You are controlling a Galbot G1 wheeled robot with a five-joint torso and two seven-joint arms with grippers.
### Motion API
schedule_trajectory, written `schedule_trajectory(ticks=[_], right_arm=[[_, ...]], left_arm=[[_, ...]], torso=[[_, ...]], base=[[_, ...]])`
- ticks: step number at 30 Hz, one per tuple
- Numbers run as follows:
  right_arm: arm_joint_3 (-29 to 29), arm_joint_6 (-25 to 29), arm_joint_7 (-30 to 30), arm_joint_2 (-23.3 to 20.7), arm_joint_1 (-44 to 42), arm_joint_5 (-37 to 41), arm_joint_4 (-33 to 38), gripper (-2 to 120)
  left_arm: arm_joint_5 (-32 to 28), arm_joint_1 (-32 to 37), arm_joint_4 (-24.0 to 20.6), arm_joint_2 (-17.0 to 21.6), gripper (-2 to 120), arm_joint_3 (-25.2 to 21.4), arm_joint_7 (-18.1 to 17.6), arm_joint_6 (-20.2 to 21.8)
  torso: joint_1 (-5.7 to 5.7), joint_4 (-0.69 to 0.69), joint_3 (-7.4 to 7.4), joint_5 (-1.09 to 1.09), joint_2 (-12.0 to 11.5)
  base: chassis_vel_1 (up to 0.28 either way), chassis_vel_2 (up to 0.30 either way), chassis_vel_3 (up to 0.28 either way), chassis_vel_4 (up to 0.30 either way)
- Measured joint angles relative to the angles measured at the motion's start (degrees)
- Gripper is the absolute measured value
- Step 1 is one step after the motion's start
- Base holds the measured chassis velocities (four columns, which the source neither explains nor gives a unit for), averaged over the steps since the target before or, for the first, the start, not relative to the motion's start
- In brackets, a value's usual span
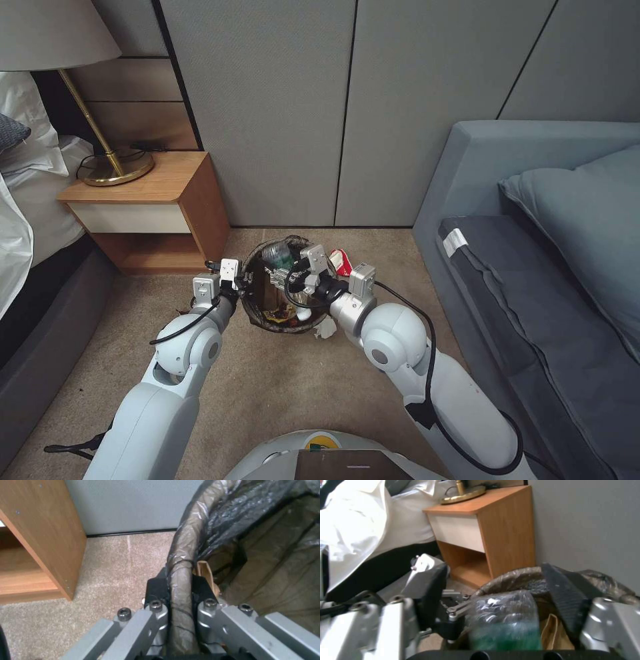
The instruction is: Pick up the trash bin, then pick up the garbage from the floor and place it into the trash bin.
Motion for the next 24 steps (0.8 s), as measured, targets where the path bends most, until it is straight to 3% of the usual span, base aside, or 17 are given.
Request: schedule_trajectory(ticks=[8,15,22,24], right_arm=[[1.14,0.66,-0.03,0.14,-0.24,-0.92,0.60,99],[3.93,1.38,-0.16,-0.29,-0.87,-0.80,2.43,100],[11.94,4.44,0.14,-2.00,-4.58,-0.52,6.02,100],[16.19,8.02,0.00,-2.68,-7.96,-3.54,6.46,100]], left_arm=[[-0.02,0.07,-0.17,0.02,5,0.00,0.01,0.02],[-0.05,0.36,-0.36,-0.11,5,-0.23,0.02,0.04],[-0.05,1.14,-1.10,-0.19,5,-0.65,0.13,0.02],[-0.13,1.41,-1.28,-0.12,5,-0.90,0.19,0.01]], torso=[[0.00,0.00,0.00,0.00,0.00],[0.00,0.01,0.00,0.00,0.00],[0.00,0.01,0.00,0.01,0.00],[0.00,0.01,0.00,0.01,0.00]], base=[[0.000,0.000,0.000,0.000],[0.000,0.000,0.000,0.000],[0.000,0.000,0.000,0.000],[0.000,0.000,0.000,0.000]])
